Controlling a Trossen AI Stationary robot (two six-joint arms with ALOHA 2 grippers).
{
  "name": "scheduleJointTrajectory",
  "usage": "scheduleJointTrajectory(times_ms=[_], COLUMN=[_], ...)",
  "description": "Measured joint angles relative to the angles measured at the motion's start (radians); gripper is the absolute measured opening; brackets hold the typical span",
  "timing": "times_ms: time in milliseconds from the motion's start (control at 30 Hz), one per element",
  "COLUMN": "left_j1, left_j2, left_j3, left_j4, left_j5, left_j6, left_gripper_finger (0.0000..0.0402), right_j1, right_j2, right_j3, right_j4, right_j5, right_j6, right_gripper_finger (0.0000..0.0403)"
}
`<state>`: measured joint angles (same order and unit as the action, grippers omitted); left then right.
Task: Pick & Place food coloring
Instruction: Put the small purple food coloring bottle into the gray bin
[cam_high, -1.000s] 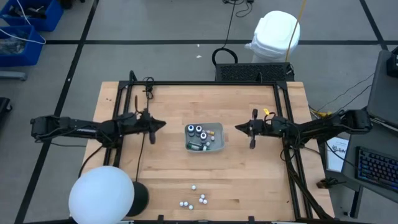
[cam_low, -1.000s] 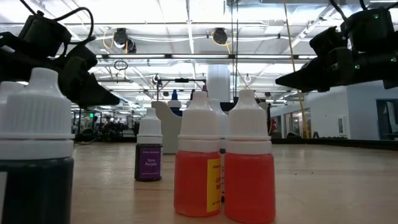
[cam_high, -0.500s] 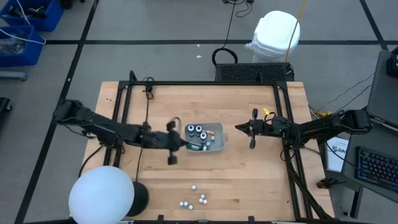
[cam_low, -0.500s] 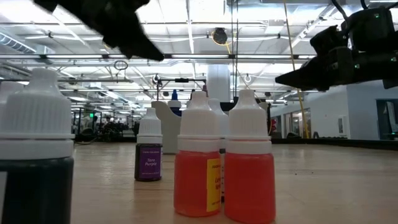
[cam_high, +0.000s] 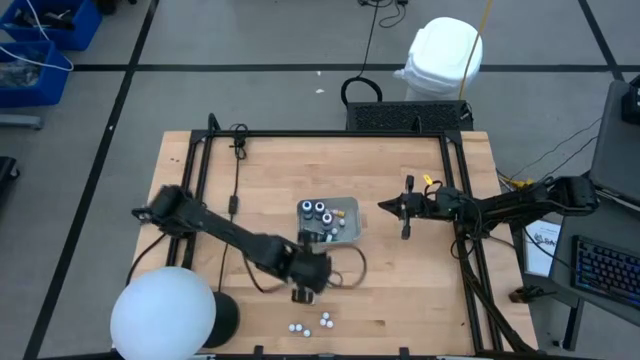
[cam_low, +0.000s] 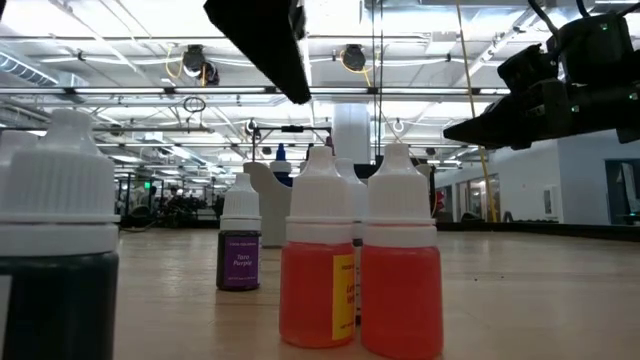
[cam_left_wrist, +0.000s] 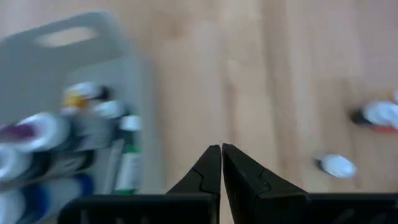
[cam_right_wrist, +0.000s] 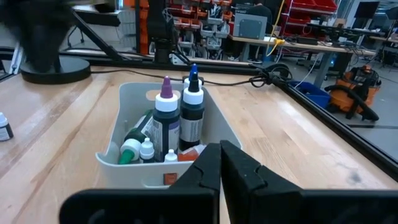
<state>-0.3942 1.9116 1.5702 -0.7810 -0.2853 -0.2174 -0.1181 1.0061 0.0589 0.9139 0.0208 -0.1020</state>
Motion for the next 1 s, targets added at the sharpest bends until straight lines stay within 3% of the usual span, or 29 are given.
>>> scheduleJointTrajectory(times_ms=[233, 533, 800, 1000], left_j1=[-0.075, -0.106, -0.103, -0.112], left_j2=[0.205, 0.256, 0.261, 0.281], left_j3=[0.205, 0.271, 0.273, 0.273], left_j4=[-0.152, -0.157, -0.156, -0.157], left_j5=[0.114, 0.157, 0.191, 0.203], left_j6=[0.113, 0.016, -0.095, -0.090], left_gripper_finger=[0.0026, 0.0033, 0.0136, 0.0208], right_j1=[0.000, 0.000, 0.000, 0.000], right_j2=[0.000, 0.000, 0.000, 0.000], right_j3=[0.000, 0.000, -0.001, -0.001], right_j4=[-0.012, -0.035, -0.044, -0.047], right_j5=[0.000, 0.000, 0.000, 0.000], right_j6=[-0.009, 0.004, 0.008, 0.008], right_gripper_finger=[0.0000, 0.0000, 0.0000, 0.0000])
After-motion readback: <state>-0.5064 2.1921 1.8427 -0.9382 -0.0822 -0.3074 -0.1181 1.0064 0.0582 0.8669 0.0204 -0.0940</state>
